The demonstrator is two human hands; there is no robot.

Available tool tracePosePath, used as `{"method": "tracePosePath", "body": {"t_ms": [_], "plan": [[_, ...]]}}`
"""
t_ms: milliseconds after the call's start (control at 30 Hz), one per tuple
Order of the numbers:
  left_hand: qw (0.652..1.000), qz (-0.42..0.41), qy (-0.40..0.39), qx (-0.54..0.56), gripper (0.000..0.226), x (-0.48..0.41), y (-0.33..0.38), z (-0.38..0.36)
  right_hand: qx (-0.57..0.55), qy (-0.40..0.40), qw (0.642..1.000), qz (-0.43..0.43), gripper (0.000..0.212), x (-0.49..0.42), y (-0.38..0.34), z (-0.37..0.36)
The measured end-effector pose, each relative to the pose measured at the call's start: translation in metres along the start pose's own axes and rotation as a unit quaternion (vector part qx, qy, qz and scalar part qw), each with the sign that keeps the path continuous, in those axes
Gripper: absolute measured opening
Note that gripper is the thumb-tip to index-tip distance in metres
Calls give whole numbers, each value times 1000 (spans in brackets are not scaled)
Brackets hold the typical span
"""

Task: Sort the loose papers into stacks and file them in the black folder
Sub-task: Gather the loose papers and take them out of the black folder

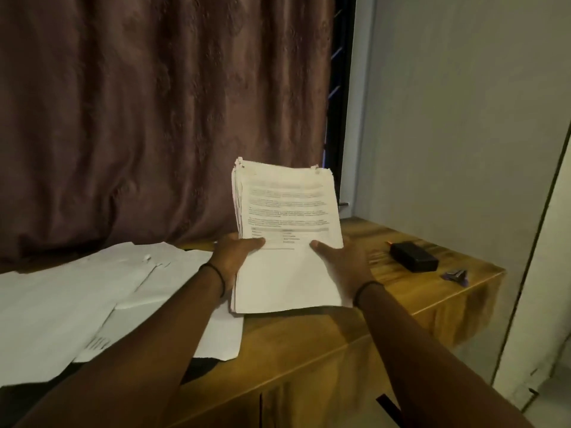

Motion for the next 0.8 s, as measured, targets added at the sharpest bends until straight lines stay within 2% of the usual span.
{"method": "tracePosePath", "body": {"t_ms": [67,100,133,200,233,267,333,400,467,533,600,667,733,800], "plan": [[997,24,17,-73,21,-2,-3,14,87,37,995,-11,26,-13,0,10],[992,42,25,-119,16,0,-5,23,190,52,980,-13,26,-18,1,16],[985,66,34,-156,18,-1,-9,36,339,58,939,-11,30,-25,3,18],[968,77,79,-226,23,-1,-11,70,614,66,785,39,33,-29,3,4],[944,50,131,-299,21,2,-1,94,675,65,731,74,34,-28,5,-15],[897,12,187,-401,19,5,12,116,693,56,711,103,36,-26,10,-36],[791,-15,230,-566,28,20,31,146,663,18,733,152,37,-17,13,-90],[740,71,224,-630,62,30,22,187,608,-46,772,178,33,-6,19,-148],[713,166,212,-648,92,41,11,225,550,-109,808,180,28,5,25,-197],[704,216,171,-654,103,52,-1,245,507,-171,825,179,24,22,33,-242],[707,228,132,-656,89,63,-11,247,505,-231,815,167,26,37,45,-276],[704,205,140,-666,66,71,-9,246,523,-275,794,140,27,48,60,-298],[706,196,144,-666,60,74,-8,244,543,-281,780,135,25,54,68,-305],[714,205,132,-656,68,73,-11,244,558,-259,775,145,24,52,69,-301]]}}
Point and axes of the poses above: each hand's wrist, its own x-axis away from the middle knuckle, its own z-axis out of the back of the hand, y = z × x, the point moved 9 cm from there along -x, towards the middle knuckle, and after that the axes turned 6 degrees about -x, right-handed, at the moved point
